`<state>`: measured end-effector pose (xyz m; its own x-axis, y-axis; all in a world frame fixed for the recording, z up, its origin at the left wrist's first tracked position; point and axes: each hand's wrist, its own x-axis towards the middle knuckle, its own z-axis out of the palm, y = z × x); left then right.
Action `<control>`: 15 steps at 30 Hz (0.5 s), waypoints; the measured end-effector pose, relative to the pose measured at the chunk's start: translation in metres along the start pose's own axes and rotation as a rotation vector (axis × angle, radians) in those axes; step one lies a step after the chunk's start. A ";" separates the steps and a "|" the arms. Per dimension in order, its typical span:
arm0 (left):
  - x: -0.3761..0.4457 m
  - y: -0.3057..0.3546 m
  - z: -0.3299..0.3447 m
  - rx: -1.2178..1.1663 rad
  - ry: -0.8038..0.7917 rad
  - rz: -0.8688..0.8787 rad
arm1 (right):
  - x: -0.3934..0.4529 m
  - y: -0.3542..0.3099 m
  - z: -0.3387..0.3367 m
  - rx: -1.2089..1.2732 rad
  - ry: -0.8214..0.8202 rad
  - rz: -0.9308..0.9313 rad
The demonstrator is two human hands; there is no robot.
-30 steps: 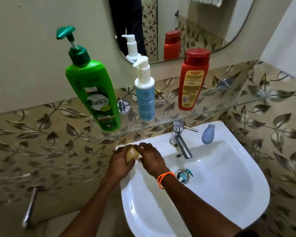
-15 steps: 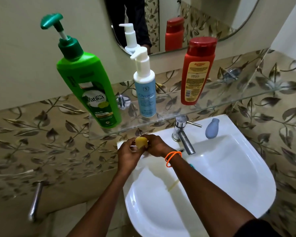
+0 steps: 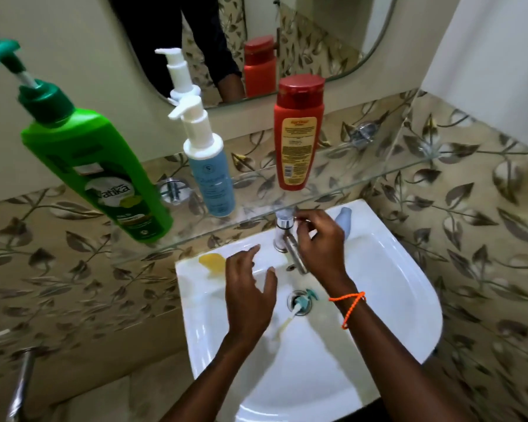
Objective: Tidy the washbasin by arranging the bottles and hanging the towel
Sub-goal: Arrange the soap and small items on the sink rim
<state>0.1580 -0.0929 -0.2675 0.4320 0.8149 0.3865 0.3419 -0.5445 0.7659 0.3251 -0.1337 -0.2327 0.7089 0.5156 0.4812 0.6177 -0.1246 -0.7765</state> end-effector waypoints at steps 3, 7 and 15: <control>0.006 0.041 0.041 -0.074 -0.168 0.199 | 0.031 0.045 -0.042 -0.526 -0.094 0.063; 0.016 0.079 0.100 -0.107 -0.366 0.244 | 0.050 0.100 -0.056 -0.770 -0.707 0.055; 0.030 0.073 0.165 -0.064 -0.495 -0.146 | 0.055 0.157 -0.068 -0.457 -0.726 -0.132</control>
<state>0.3334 -0.1407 -0.2845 0.7319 0.6813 -0.0047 0.3834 -0.4061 0.8295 0.4840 -0.1827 -0.3006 0.3254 0.9439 0.0560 0.8660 -0.2737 -0.4186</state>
